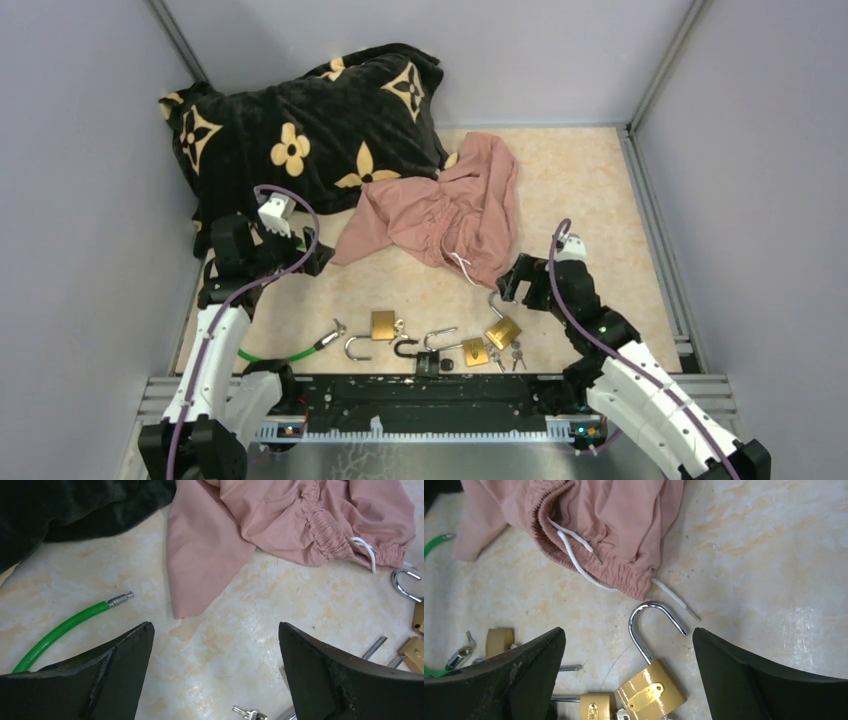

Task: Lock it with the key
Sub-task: Pick up the lock from the center of the board.

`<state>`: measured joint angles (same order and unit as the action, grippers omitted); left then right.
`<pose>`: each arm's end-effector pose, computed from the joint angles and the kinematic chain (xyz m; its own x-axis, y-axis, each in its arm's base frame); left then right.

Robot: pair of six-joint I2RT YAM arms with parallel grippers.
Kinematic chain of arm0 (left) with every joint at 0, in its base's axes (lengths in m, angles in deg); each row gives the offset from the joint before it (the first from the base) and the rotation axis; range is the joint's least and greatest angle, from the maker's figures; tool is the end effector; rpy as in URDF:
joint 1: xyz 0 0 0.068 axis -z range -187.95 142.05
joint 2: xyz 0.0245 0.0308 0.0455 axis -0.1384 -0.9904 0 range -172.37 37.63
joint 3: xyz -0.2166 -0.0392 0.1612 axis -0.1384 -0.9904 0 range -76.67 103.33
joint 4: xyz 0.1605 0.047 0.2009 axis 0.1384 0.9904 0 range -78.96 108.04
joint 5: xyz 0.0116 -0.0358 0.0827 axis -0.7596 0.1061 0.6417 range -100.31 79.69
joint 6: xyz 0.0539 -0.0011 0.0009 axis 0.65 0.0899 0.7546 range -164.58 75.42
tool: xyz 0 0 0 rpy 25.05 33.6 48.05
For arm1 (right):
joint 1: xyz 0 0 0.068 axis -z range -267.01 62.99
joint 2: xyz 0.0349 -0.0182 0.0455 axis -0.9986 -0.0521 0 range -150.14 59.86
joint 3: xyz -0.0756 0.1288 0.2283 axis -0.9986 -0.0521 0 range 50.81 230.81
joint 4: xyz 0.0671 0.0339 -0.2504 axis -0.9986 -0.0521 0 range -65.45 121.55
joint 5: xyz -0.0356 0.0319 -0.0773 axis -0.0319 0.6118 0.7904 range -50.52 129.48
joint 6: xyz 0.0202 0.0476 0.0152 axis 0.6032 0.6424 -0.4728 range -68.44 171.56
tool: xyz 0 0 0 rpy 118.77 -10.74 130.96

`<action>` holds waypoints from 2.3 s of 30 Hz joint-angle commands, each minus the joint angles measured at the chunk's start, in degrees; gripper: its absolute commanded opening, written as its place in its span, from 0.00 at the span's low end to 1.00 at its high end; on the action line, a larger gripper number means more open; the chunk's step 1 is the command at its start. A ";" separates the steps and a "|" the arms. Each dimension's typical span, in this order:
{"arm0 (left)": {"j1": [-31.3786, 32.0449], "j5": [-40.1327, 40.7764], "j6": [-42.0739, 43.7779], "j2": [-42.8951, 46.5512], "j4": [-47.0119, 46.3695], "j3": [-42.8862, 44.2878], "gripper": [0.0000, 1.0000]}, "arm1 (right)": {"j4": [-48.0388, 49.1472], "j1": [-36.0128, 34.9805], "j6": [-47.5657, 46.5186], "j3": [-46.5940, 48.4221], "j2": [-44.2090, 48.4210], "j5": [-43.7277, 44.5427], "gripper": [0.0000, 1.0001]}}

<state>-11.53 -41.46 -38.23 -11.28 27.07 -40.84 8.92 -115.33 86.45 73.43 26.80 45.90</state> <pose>0.1907 -0.0065 0.2647 -0.4385 0.0674 -0.8962 0.4490 0.8802 -0.1535 0.1270 0.0640 0.2124 -0.6165 0.3136 -0.7222 -0.0441 0.9021 0.4293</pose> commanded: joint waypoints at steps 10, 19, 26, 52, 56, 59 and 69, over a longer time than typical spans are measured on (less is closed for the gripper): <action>0.04 6.91 15.33 -7.56 12.26 11.52 0.99 | 4.76 0.18 -8.96 3.61 10.09 -9.59 0.98; -1.13 6.94 24.66 -12.42 30.83 18.68 0.99 | -13.01 -3.85 -3.75 16.72 -12.03 -2.98 0.82; -1.13 5.76 23.63 -8.29 25.84 14.80 0.99 | -19.61 -21.12 -2.04 20.75 -22.38 6.64 0.74; -1.16 1.42 24.50 -5.31 22.03 9.21 0.99 | -25.31 -43.76 21.83 26.37 -48.35 12.56 0.58; -1.09 1.32 24.86 -5.56 21.93 8.75 0.99 | -23.76 -43.84 22.76 25.51 -48.83 11.56 0.58; -1.10 1.23 24.85 -5.72 21.93 8.64 0.99 | -22.06 -43.84 23.63 24.18 -49.26 10.60 0.58; -1.14 0.00 25.18 -5.76 21.99 8.46 0.99 | -26.41 -43.85 26.33 23.85 -51.22 11.90 0.62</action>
<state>-12.55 -39.32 -14.21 -17.05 49.97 -31.90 -14.12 -158.65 110.41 97.34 -22.82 56.15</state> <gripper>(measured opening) 0.987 0.618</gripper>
